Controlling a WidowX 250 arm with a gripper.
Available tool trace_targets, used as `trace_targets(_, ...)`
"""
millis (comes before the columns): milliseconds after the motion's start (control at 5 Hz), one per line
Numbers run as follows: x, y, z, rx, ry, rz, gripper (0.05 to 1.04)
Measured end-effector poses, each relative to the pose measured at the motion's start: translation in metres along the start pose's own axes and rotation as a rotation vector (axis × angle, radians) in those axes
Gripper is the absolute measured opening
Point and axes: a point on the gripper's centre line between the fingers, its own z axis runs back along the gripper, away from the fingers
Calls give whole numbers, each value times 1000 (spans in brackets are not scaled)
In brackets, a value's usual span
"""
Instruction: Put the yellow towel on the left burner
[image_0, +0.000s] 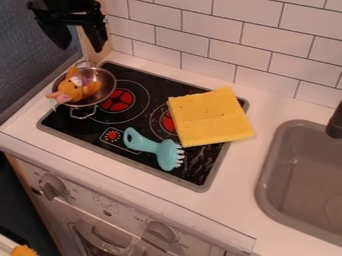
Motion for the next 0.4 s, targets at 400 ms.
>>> trace_targets(400, -1, -13, -11, -12, 34, -24, 1001)
